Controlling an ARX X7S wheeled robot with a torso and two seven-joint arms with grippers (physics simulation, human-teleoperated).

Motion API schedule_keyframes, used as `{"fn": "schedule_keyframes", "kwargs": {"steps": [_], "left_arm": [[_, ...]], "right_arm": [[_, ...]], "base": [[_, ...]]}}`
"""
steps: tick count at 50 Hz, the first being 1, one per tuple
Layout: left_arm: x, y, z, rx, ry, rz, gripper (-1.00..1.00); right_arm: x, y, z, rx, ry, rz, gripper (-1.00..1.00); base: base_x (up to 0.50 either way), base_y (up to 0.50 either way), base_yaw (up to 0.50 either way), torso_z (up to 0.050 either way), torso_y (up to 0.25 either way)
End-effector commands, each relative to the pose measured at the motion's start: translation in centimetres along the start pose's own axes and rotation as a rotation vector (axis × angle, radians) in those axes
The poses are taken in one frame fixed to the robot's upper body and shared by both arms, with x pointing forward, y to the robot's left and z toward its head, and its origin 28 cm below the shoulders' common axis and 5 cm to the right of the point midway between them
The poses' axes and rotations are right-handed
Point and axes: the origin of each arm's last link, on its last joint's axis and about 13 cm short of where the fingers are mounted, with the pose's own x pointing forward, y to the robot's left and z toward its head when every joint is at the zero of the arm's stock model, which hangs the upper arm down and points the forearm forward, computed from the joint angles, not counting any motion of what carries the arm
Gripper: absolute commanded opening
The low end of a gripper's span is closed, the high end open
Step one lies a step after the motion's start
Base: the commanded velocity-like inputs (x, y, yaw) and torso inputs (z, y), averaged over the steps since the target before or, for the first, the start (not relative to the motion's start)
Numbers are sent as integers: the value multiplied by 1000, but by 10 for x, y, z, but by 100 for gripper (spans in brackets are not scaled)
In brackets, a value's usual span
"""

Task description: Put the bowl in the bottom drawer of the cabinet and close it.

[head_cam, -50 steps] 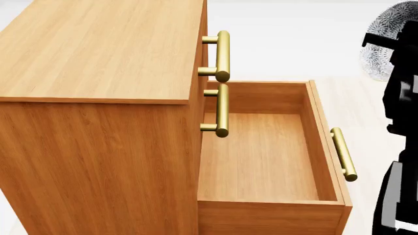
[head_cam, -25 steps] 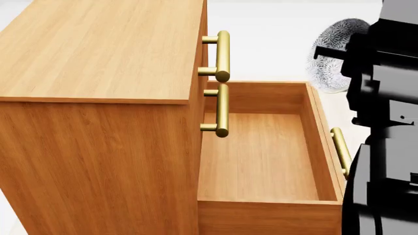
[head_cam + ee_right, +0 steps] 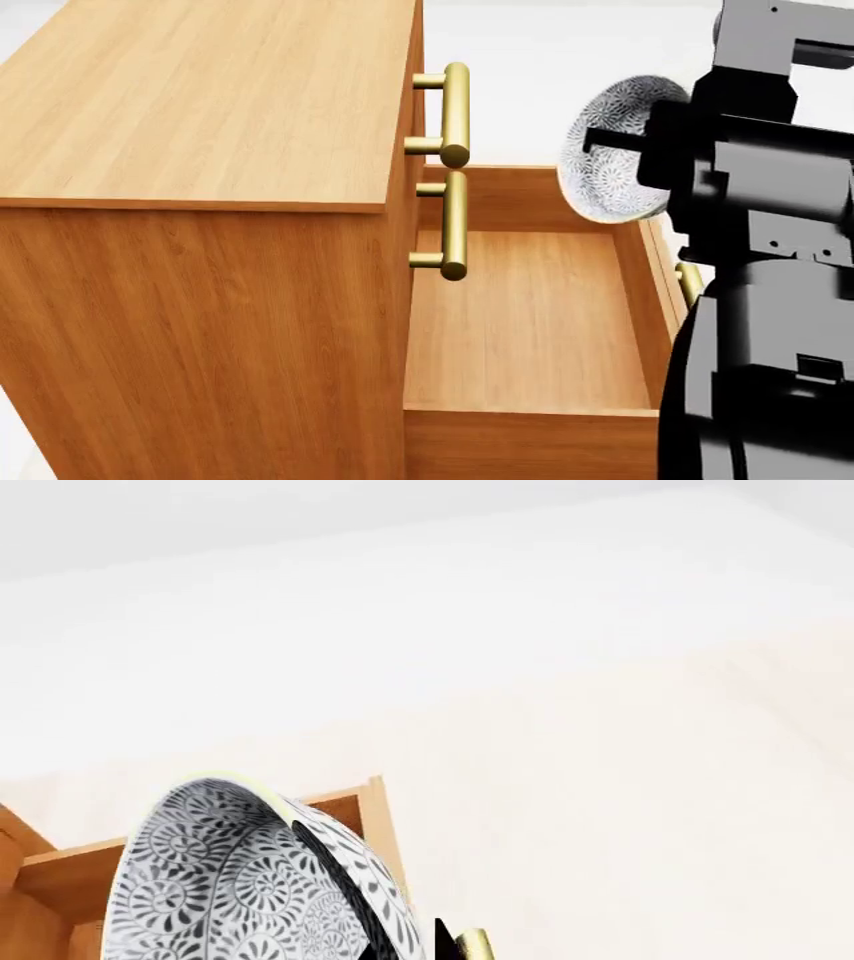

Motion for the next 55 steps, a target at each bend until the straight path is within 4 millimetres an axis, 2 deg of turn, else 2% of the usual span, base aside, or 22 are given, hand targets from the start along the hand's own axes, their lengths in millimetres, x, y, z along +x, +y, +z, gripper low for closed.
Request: {"fn": "schedule_keyframes", "kwargs": {"steps": [1, 9, 20, 22, 28, 35, 37, 40, 42, 47, 55], "left_arm": [[0, 0, -1, 0, 0, -1, 100], [1, 0, 4, -2, 0, -1, 100], [0, 0, 0, 4, -2, -2, 100], [1, 0, 6, 4, -3, -3, 100], [0, 0, 0, 3, -2, -3, 100], [0, 0, 5, 2, -2, -3, 100], [0, 0, 1, 1, -2, -3, 100], [0, 0, 7, 1, -2, -4, 100], [-1, 0, 1, 2, -2, -4, 100], [1, 0, 6, 2, -3, -4, 100], [0, 1, 0, 0, -2, -3, 100]], "right_arm": [[-1, 5, -2, 14, 35, 69, -100], [2, 9, -12, -9, 50, 72, -100], [6, 12, -24, -13, 83, 95, -100], [7, 12, -26, -15, 87, 99, -100], [9, 13, -33, -17, 108, 115, -100], [10, 13, -38, -38, 117, 137, -100], [10, 13, -39, -35, 122, 138, -100], [11, 14, -41, -35, 127, 139, -100], [11, 14, -41, -37, 130, 145, -100], [11, 15, -43, -45, 136, 153, -100], [13, 15, -49, -51, 147, 163, -100]], "base": [[0, 0, 0, 0, 0], [0, 0, 0, 0, 0], [0, 0, 0, 0, 0], [0, 0, 0, 0, 0], [0, 0, 0, 0, 2], [0, 0, 0, 0, 0], [0, 0, 0, 0, 0], [0, 0, 0, 0, 0], [0, 0, 0, 0, 0], [0, 0, 0, 0, 0], [0, 0, 0, 0, 1]]}}
